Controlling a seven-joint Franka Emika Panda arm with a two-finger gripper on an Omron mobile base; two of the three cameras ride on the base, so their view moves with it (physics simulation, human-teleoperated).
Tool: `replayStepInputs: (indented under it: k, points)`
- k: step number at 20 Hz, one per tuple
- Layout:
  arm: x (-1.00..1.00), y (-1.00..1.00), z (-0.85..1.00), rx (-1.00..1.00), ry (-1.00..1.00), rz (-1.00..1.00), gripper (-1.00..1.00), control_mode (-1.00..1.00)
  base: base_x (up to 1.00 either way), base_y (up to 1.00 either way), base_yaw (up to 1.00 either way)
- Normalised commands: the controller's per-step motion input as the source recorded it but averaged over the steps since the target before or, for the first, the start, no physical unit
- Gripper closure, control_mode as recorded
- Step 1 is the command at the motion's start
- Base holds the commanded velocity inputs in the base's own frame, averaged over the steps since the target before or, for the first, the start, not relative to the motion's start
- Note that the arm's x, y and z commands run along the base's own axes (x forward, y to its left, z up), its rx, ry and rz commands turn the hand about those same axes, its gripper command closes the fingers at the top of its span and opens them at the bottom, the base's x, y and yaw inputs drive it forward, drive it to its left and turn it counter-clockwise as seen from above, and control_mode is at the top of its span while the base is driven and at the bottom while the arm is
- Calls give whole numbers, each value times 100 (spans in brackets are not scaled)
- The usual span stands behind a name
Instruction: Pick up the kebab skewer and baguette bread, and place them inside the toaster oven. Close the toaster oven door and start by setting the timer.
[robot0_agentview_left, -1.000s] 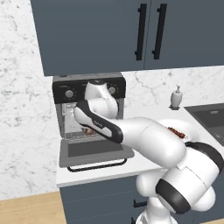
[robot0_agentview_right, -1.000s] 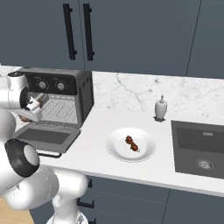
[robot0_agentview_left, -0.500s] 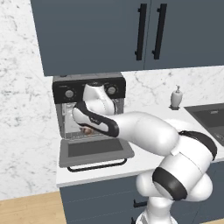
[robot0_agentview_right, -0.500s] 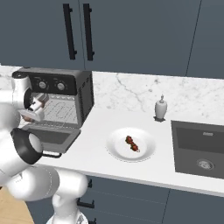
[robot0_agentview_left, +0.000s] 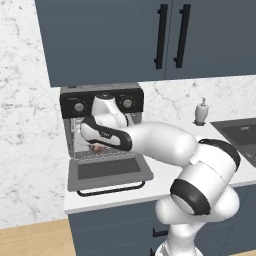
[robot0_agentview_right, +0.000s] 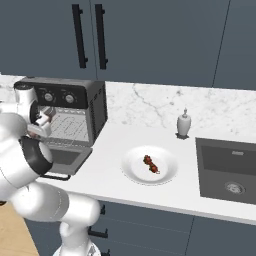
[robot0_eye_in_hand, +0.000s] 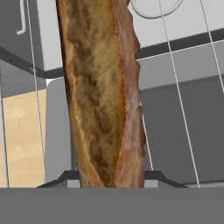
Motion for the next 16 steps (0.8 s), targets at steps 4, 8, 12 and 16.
replayStepInputs:
  k: [4, 8, 12, 16]
  points:
    - [20, 0, -20, 0, 0, 0, 100, -100, 0, 0, 0]
    - [11, 0, -33, 0, 0, 0, 100, -100, 0, 0, 0]
    - [-2, 0, -32, 0, 0, 0, 100, -100, 0, 0, 0]
    - [-33, 0, -37, 0, 0, 0, -100, -100, 0, 0, 0]
